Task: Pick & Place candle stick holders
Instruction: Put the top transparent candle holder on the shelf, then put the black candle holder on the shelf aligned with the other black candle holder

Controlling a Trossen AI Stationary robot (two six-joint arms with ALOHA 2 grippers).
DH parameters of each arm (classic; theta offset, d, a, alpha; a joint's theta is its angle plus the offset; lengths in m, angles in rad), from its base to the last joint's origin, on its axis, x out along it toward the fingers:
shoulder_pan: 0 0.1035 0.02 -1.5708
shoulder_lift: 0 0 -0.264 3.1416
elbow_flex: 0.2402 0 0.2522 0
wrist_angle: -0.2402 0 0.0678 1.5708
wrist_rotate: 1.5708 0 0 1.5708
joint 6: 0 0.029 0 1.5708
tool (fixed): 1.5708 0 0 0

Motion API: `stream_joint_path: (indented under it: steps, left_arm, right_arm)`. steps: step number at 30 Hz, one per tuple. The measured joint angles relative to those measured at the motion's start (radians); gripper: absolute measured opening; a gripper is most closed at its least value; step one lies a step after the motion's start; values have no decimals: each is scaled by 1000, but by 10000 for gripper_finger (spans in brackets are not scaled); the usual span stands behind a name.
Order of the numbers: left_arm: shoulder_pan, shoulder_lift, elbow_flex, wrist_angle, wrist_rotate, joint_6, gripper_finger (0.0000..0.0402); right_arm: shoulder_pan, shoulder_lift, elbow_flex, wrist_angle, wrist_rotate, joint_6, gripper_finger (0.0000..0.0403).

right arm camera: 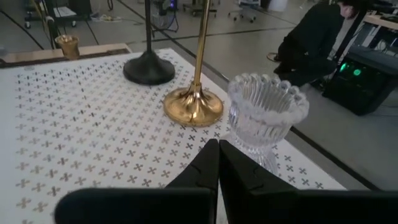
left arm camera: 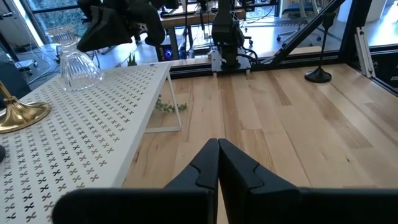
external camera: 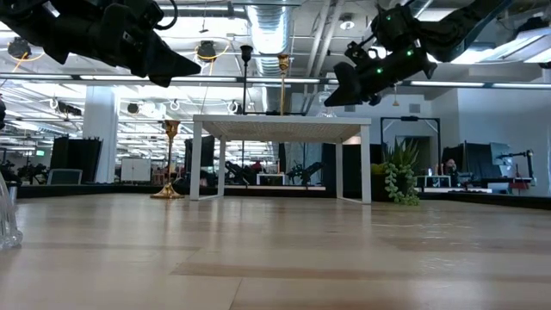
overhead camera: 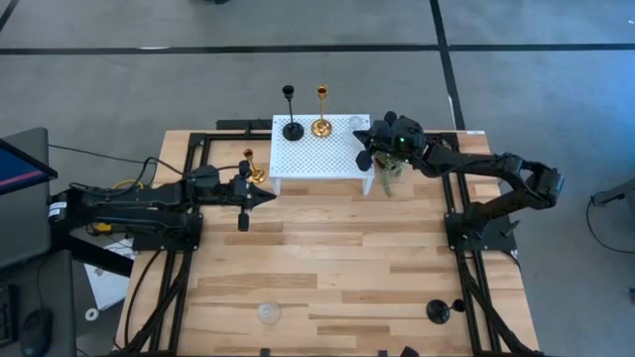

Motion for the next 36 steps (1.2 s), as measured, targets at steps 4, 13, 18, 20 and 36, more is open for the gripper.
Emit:
stream_joint_path:
  steps: [4,13,18,20,36]
  left_arm:
    - [0,0,0,1,0,0,7]
    - [0,0,0,2,0,0,7]
    - [0,0,0,2,0,0,6]
    - [0,0,0,2,0,2,7]
    - [0,0,0,1,0,33,6]
  right_arm:
    - [-8,1,0,1,-2,0,0]
    - [-24,126,64,-6,-18,2,0]
    - [-8,111,105,-131,-20,2,0]
    - [11,76,106,-182,-8,8,0]
    - [221,-294,109,-649,89,55,0]
